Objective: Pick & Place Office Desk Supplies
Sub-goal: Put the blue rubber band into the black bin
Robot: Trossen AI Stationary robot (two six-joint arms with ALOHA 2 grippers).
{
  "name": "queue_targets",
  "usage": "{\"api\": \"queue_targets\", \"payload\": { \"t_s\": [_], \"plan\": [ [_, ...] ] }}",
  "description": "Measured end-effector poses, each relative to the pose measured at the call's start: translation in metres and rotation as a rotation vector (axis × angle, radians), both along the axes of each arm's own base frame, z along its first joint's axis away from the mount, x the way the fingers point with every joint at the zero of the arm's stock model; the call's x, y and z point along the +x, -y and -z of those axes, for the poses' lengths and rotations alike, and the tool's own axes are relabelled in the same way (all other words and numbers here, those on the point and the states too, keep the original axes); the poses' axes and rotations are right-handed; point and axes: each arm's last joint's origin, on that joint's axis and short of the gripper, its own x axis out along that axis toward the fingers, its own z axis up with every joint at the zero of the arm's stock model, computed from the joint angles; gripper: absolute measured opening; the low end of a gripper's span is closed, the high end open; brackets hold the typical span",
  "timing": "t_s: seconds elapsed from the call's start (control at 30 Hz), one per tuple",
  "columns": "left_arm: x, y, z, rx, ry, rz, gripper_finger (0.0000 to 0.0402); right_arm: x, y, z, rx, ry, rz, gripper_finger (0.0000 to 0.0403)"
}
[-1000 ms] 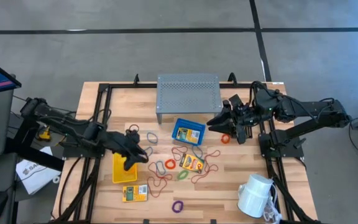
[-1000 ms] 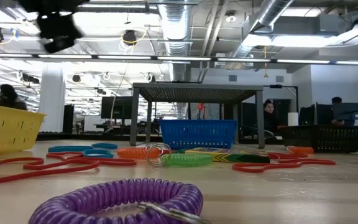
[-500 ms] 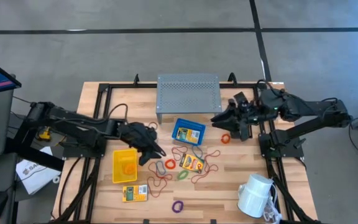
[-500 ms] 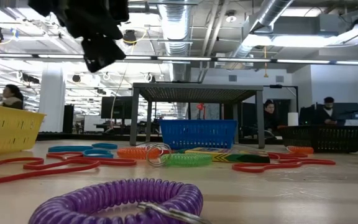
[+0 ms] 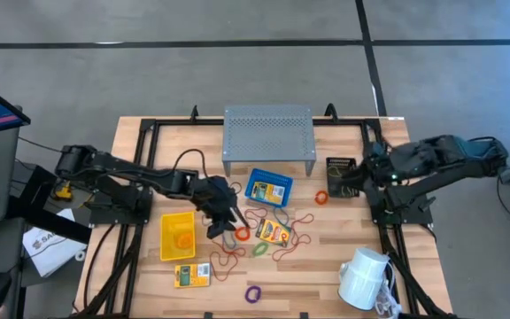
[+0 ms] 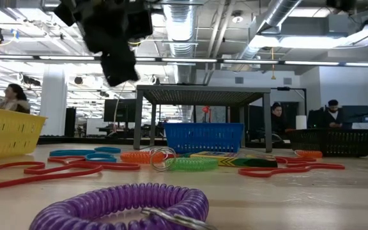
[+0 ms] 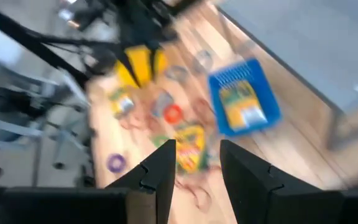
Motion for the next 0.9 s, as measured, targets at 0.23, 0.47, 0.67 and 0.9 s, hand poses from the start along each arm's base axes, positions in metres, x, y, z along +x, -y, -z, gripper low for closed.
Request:
{"api": "queue_targets", "payload": {
  "t_s": [0.23, 0.47, 0.67, 0.9],
  "plan": [
    [-0.018, -0.013, 0.017, 0.071, -0.272, -0.094, 0.0146, 0.003, -0.003, 0.027, 0.012, -0.054, 0.019, 0.0123],
    [-0.030, -0.021, 0.023, 0.129, -0.414, -0.189, 0.0135, 0.011, -0.005, 0.037, 0.016, -0.021, 0.017, 0.0123],
    [-0.033, -0.018, 0.025, 0.181, -0.443, -0.193, 0.0119, 0.012, -0.005, 0.035, 0.020, 0.001, 0.016, 0.0123],
    [-0.026, -0.008, 0.045, 0.247, -0.499, -0.141, 0.0110, 0.012, -0.005, 0.035, 0.021, 0.004, 0.015, 0.0123]
  ]
}}
